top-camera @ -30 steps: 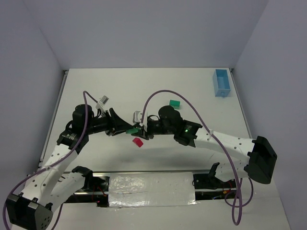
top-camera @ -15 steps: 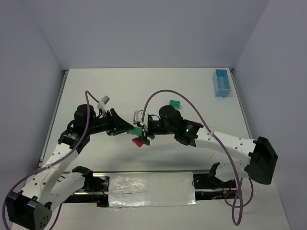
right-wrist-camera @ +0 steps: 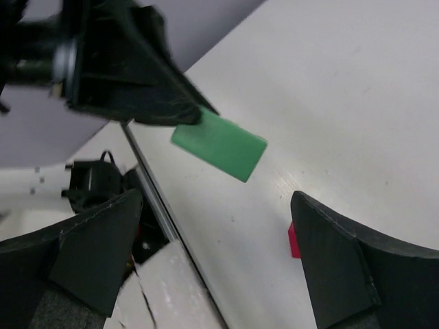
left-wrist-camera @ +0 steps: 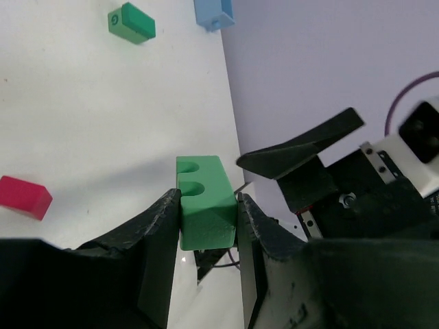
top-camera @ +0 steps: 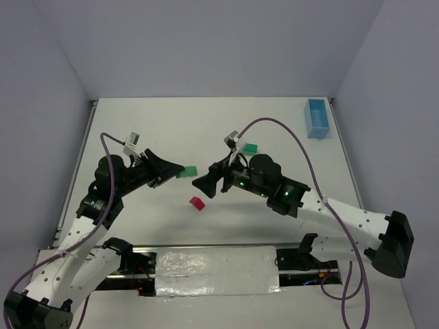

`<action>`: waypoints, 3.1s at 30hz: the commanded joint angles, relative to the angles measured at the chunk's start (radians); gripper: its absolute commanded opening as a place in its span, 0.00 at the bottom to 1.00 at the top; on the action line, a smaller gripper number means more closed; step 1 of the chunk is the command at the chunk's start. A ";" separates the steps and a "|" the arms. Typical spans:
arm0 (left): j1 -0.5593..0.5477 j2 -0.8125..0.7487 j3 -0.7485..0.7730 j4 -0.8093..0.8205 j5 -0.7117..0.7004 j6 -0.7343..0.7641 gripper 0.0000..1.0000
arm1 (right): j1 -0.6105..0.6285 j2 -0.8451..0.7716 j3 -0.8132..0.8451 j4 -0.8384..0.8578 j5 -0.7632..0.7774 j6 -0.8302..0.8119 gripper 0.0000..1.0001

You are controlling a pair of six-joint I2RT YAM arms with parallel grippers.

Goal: Build the wood block tower

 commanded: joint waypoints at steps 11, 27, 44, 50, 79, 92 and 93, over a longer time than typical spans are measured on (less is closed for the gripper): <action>-0.007 0.007 0.018 0.058 -0.048 -0.108 0.00 | 0.146 0.176 0.249 -0.197 0.501 0.319 0.97; -0.007 0.026 0.035 0.031 -0.055 -0.105 0.00 | 0.204 0.287 0.317 -0.194 0.561 0.318 0.72; -0.009 0.038 0.075 -0.014 -0.074 -0.054 0.27 | 0.202 0.323 0.308 -0.143 0.568 0.247 0.35; -0.009 0.046 0.092 -0.017 -0.094 -0.036 0.55 | 0.193 0.305 0.263 -0.071 0.536 0.203 0.00; -0.006 -0.100 0.282 -0.513 -0.948 0.602 1.00 | -0.388 0.532 0.269 -0.240 0.668 0.146 0.04; -0.006 -0.132 0.220 -0.483 -0.876 0.638 1.00 | -0.449 0.652 0.386 -0.283 0.625 0.075 0.09; -0.006 -0.129 0.219 -0.483 -0.871 0.639 0.99 | -0.453 0.658 0.390 -0.286 0.616 0.071 0.10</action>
